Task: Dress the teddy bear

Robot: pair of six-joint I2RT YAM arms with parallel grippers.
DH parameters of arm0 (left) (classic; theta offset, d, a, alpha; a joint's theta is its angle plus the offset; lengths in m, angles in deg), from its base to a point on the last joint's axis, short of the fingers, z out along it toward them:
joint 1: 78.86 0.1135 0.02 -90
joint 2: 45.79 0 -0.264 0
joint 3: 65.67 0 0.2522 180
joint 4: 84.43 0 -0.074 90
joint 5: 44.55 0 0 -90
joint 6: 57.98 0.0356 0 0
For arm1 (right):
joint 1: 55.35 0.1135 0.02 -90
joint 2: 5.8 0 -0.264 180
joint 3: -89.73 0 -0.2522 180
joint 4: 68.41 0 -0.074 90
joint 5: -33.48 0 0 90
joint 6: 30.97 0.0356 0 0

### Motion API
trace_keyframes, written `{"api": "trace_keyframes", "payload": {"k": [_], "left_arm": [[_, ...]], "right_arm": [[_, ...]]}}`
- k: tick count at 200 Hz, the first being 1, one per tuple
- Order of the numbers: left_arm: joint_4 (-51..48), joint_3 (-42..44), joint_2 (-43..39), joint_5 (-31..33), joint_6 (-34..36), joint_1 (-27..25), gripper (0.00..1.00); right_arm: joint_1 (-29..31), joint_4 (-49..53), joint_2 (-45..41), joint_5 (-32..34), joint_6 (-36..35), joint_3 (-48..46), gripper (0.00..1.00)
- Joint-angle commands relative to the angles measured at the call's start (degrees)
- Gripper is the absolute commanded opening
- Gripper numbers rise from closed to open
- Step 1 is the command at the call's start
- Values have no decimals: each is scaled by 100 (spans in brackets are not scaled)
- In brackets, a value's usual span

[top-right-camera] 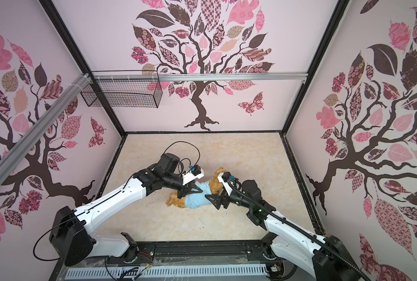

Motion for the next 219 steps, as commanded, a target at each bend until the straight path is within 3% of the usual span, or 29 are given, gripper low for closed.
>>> {"api": "trace_keyframes", "payload": {"k": [1, 15, 35, 52, 78, 107, 134, 186, 219], "left_arm": [[75, -446, 135, -256, 177, -99, 0], [238, -522, 198, -251, 45, -116, 0], [338, -516, 184, -210, -96, -112, 0], [226, -406, 62, -101, -115, -59, 0], [-138, -165, -377, 14, -231, 200, 38], [80, 267, -1206, 585, -967, 296, 49], [-138, 247, -1556, 522, -1289, 297, 48], [-1564, -425, -1239, 351, -542, 297, 22], [-1584, -496, -1086, 377, -448, 119, 14]], "right_arm": [[156, -396, 321, -252, -86, 117, 86], [279, -484, 466, -167, 0, 60, 76], [315, -626, 563, 77, 81, -109, 50], [313, -585, 469, 365, -17, -217, 34], [315, -485, 343, 428, -190, -200, 20], [310, -456, 360, 202, -281, -92, 16], [318, -446, 262, 74, -435, -100, 15], [338, -864, 107, 21, -686, -390, 14], [345, -871, 122, 36, -766, -418, 13]]}}
